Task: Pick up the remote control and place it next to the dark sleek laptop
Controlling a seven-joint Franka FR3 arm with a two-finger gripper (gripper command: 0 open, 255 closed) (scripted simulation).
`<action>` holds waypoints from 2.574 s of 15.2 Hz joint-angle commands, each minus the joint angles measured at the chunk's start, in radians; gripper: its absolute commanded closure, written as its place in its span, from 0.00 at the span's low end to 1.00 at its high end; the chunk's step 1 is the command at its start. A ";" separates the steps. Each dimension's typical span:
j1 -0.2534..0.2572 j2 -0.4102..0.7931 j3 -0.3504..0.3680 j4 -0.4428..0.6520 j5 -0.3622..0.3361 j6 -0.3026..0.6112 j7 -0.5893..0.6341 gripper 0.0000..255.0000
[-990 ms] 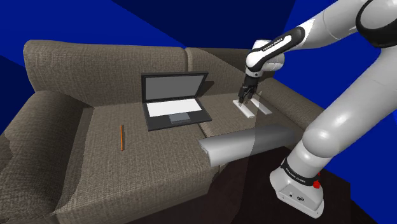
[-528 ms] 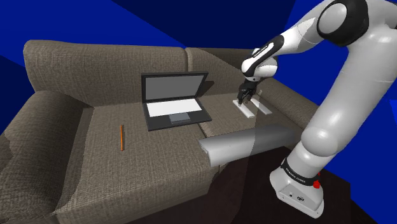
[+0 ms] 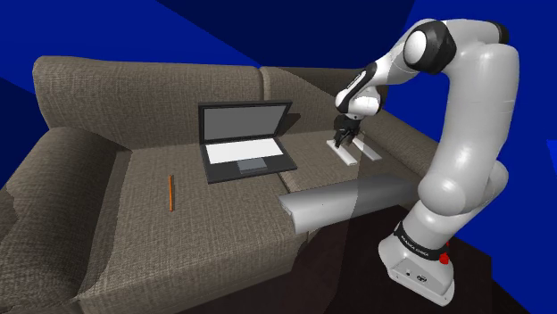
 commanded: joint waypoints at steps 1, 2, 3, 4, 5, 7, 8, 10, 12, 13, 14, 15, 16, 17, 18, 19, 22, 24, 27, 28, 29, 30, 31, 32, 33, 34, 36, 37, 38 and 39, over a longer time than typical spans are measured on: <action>-0.016 0.039 0.010 0.027 0.021 0.016 -0.012 0.00; -0.020 0.051 0.015 0.028 0.027 0.025 -0.016 0.00; -0.024 0.062 0.020 0.030 0.033 0.035 -0.021 0.00; -0.028 0.074 0.025 0.032 0.040 0.044 -0.025 0.00; -0.032 0.086 0.030 0.035 0.046 0.053 -0.029 0.00; -0.040 0.110 0.041 0.040 0.058 0.072 -0.038 0.00; -0.042 0.117 0.044 0.041 0.061 0.077 -0.040 0.00; -0.042 0.117 0.044 0.041 0.061 0.077 -0.040 0.00; -0.042 0.117 0.044 0.041 0.061 0.077 -0.040 0.00; -0.042 0.117 0.044 0.041 0.061 0.077 -0.040 0.00; -0.042 0.117 0.044 0.041 0.061 0.077 -0.040 0.00; -0.042 0.117 0.044 0.042 0.061 0.077 -0.040 0.00; -0.042 0.117 0.044 0.042 0.061 0.077 -0.040 1.00; -0.042 0.117 0.044 0.042 0.061 0.077 -0.040 1.00; -0.042 0.117 0.044 0.041 0.061 0.077 -0.040 1.00; -0.042 0.117 0.044 0.041 0.061 0.077 -0.040 1.00; -0.043 0.118 0.044 0.042 0.062 0.077 -0.040 1.00; -0.043 0.118 0.044 0.042 0.062 0.077 -0.040 1.00; -0.034 0.094 0.033 0.037 0.050 0.058 -0.032 1.00; -0.030 0.082 0.028 0.035 0.044 0.049 -0.028 1.00; -0.026 0.070 0.023 0.033 0.038 0.039 -0.024 1.00; -0.023 0.059 0.018 0.032 0.031 0.029 -0.019 1.00; -0.019 0.048 0.013 0.031 0.025 0.020 -0.015 1.00; -0.015 0.036 0.008 0.030 0.019 0.010 -0.011 1.00; -0.012 0.025 0.003 0.029 0.012 0.000 -0.007 1.00; -0.008 0.014 -0.001 0.028 0.006 -0.010 -0.002 1.00; -0.002 -0.008 -0.010 0.028 -0.007 -0.031 0.006 1.00; 0.001 -0.019 -0.014 0.028 -0.014 -0.041 0.011 1.00; 0.005 -0.029 -0.018 0.028 -0.020 -0.051 0.015 1.00; 0.007 -0.040 -0.022 0.029 -0.027 -0.062 0.019 1.00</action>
